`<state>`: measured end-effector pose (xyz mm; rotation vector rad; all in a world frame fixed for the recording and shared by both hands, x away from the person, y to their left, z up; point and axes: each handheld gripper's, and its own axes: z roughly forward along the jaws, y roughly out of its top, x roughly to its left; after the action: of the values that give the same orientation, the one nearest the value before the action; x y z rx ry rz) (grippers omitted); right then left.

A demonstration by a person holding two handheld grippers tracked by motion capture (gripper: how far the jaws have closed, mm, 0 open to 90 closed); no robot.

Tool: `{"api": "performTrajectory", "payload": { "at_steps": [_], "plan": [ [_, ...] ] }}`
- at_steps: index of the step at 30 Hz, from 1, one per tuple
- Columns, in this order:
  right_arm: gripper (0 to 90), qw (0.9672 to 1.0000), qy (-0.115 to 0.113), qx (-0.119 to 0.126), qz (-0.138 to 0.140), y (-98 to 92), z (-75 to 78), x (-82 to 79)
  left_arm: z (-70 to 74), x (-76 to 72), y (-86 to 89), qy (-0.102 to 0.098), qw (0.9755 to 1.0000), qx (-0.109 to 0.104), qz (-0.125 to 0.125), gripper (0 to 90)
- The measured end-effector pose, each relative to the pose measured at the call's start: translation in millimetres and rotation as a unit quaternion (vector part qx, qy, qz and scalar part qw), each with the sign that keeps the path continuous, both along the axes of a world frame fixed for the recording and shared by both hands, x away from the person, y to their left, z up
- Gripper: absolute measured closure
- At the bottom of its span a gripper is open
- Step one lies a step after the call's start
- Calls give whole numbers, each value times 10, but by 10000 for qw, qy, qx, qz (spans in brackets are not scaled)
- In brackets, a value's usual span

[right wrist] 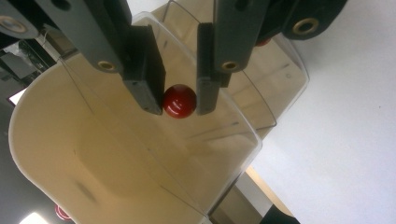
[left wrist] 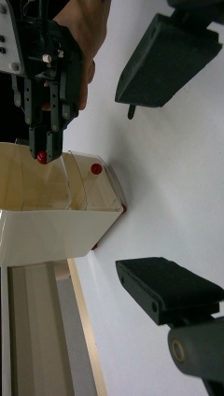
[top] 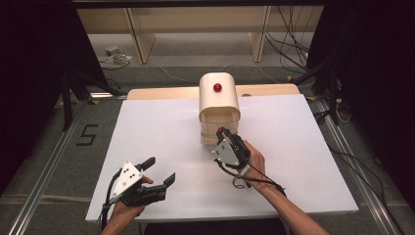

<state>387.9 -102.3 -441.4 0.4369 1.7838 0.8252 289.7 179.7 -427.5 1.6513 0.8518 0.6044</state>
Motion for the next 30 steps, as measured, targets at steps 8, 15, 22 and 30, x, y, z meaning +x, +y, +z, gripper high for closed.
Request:
{"api": "performTrajectory", "payload": {
  "at_steps": [8,15,22,30],
  "plan": [
    [740,10000,-21,-55,32,-11,5,-28,0,-1,0,-2,10000,-4,-2,159],
    [740,10000,-10,-21,16,-11,2,-46,1,-1,-3,-2,10000,-5,-9,159],
    [739,10000,8,-2,29,-12,2,-62,2,-2,-1,-4,10000,-7,-12,159],
    [738,10000,-4,-57,46,-26,0,-85,3,-4,-2,-9,10000,-14,-16,159]
  ]
}}
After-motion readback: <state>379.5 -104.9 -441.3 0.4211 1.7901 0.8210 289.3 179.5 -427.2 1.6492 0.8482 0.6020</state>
